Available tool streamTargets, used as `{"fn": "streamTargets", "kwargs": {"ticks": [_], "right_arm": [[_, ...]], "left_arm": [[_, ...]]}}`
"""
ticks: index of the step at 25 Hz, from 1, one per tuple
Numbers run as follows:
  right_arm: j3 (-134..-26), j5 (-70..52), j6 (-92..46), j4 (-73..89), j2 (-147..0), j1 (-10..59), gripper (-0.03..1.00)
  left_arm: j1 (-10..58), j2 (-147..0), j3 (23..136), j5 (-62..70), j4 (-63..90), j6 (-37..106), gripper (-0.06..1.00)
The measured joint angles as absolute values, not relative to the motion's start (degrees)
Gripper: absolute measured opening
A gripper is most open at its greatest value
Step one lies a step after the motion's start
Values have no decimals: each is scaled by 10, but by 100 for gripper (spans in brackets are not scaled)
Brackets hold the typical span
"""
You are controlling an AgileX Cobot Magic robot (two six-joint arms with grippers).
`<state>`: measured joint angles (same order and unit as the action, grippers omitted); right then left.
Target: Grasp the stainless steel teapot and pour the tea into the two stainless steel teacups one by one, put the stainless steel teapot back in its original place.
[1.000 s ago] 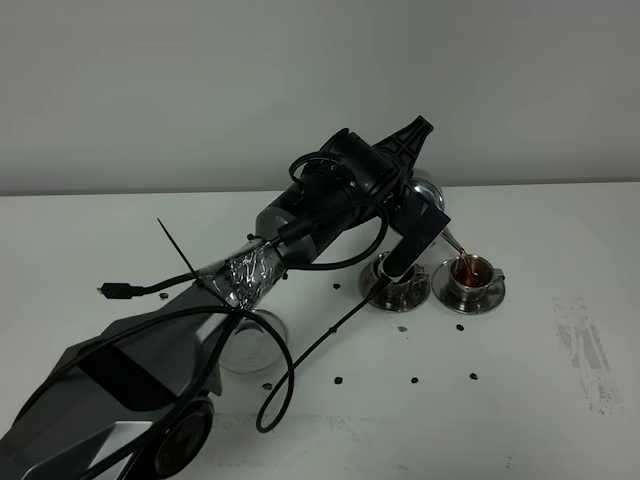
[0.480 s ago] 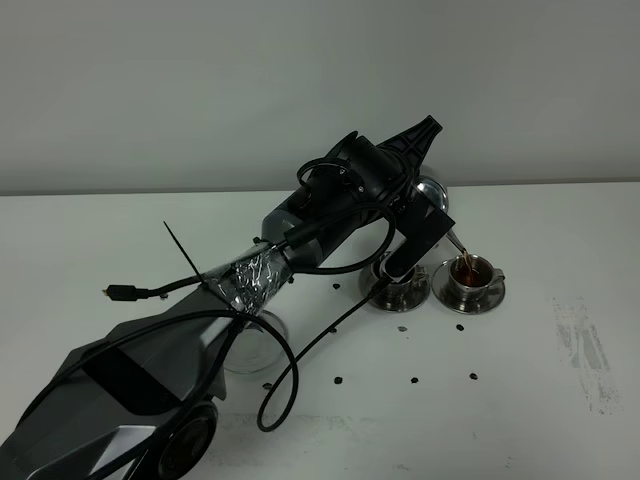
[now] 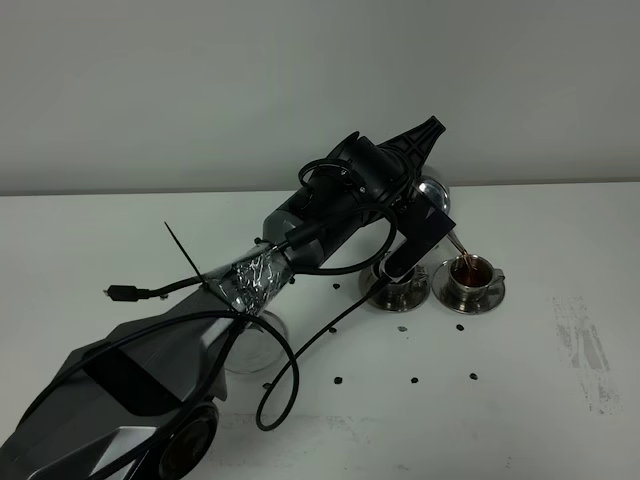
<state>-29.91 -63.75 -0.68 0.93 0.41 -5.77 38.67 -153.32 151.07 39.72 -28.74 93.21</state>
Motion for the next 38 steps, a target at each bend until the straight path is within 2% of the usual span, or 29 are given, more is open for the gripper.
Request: {"fn": "streamTargets", "kwargs": {"ticks": [38], "right_arm": [[-299, -637, -7, 9, 4, -58, 37]], "left_arm": [[392, -1533, 1511, 396, -308, 914, 23]]}}
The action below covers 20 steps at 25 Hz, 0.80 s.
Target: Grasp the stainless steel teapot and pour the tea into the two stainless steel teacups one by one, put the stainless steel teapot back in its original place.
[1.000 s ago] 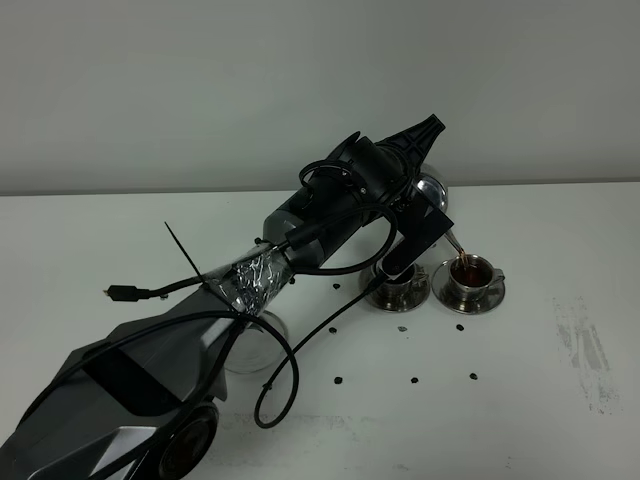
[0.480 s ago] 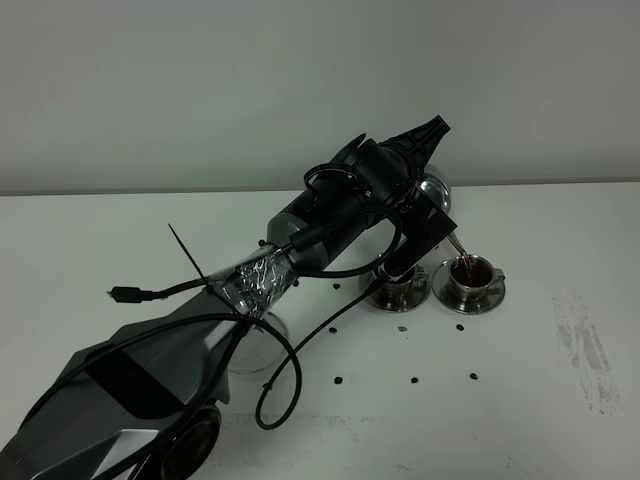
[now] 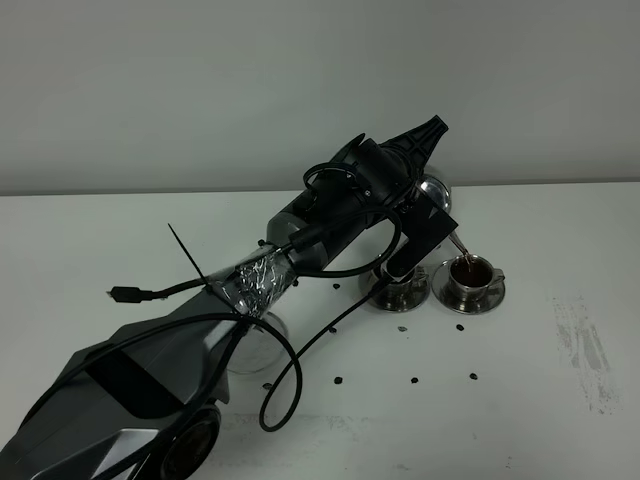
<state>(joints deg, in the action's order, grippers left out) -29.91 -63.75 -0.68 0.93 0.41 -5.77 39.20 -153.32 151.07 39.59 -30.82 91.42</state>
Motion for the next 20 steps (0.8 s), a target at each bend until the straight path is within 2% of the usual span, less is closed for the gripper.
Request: {"fn": "streamTargets", "kwargs": {"ticks": [16, 20], "right_arm": [[-299, -637, -7, 9, 4, -58, 37], [-299, -637, -7, 9, 4, -58, 37]], "left_arm": [[370, -1533, 1511, 454, -222, 820, 23], [364, -1531, 1511, 456, -202, 757, 23]]}}
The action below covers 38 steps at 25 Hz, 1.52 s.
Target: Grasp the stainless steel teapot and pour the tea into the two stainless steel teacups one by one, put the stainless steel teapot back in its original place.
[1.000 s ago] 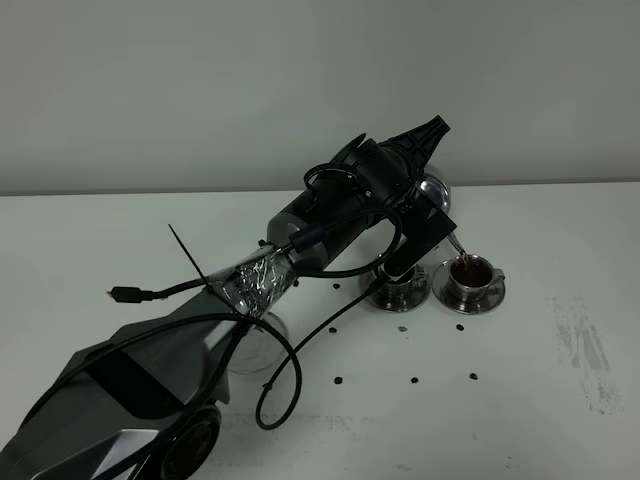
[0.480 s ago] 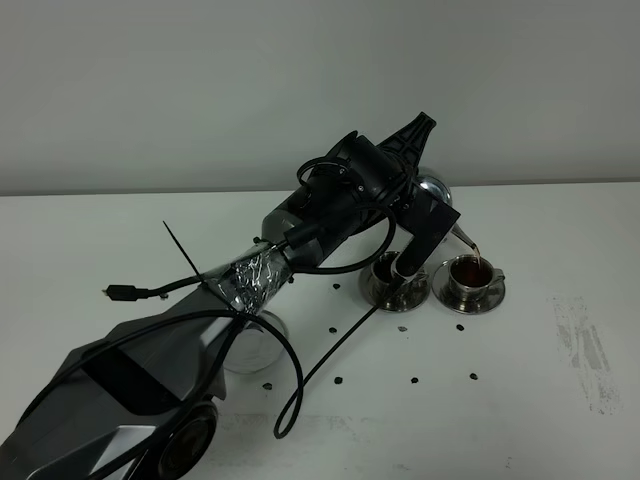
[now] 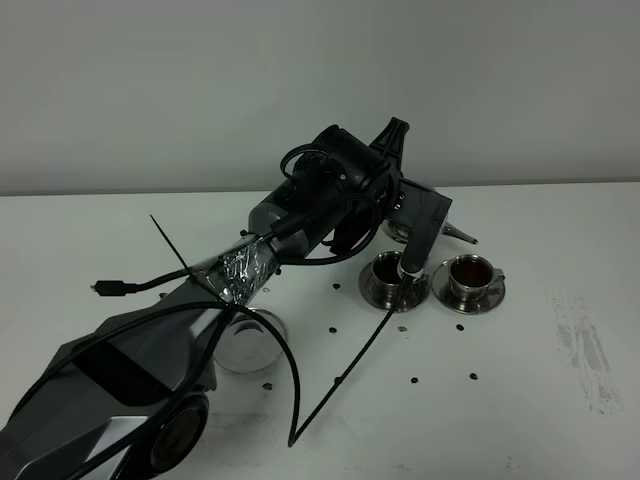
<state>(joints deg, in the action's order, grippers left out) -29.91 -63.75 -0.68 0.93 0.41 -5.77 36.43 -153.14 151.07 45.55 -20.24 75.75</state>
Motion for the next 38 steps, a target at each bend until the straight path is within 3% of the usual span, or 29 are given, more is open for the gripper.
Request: {"fn": "streamTargets", "kwargs": {"ticks": [12, 22, 27, 38], "right_arm": [[-299, -637, -7, 9, 4, -58, 37], [-299, -637, -7, 9, 4, -58, 37], [-299, -637, -7, 9, 4, -58, 37], [-299, -637, -7, 9, 4, -58, 37]], "left_arm": [[364, -1412, 1470, 502, -97, 517, 23], [407, -1229, 1111, 454, 11, 440, 23], [419, -1200, 1000, 399, 78, 439, 23], [419, -1268, 1007, 365, 123, 394, 23]]}}
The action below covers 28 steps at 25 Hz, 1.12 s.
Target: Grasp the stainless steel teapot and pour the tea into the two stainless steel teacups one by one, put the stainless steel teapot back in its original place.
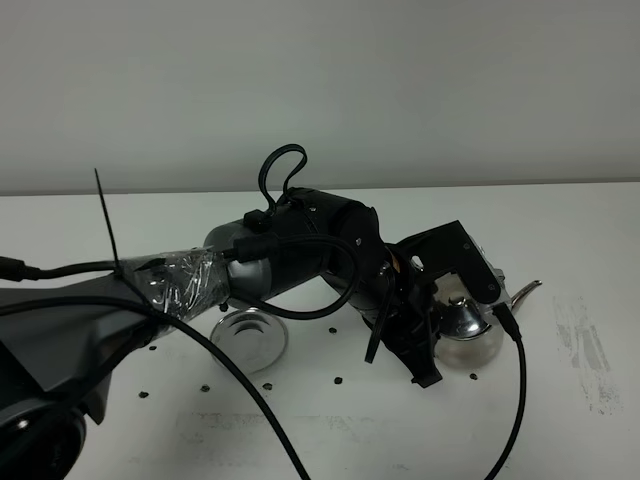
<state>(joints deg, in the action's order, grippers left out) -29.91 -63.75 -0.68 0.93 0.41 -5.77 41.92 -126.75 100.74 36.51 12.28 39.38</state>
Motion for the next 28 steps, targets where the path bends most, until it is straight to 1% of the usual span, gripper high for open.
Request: {"fn": "streamTargets", "kwargs": {"ticks": [12, 18, 21, 24, 28], "right_arm": [[-299, -637, -7, 9, 4, -58, 37], [-299, -637, -7, 9, 4, -58, 37], [-299, -637, -7, 9, 4, -58, 37], [-299, -637, -7, 9, 4, -58, 37], [-299, -637, -7, 9, 4, -58, 37]], "left_arm": [[419, -1298, 1014, 367, 117, 381, 23], [419, -1282, 1013, 410, 106, 381, 23], [419, -1231, 985, 397, 98, 380, 23], [411, -1161, 930, 376, 83, 380, 23], [377, -1094, 858, 368, 69, 349, 23]]}}
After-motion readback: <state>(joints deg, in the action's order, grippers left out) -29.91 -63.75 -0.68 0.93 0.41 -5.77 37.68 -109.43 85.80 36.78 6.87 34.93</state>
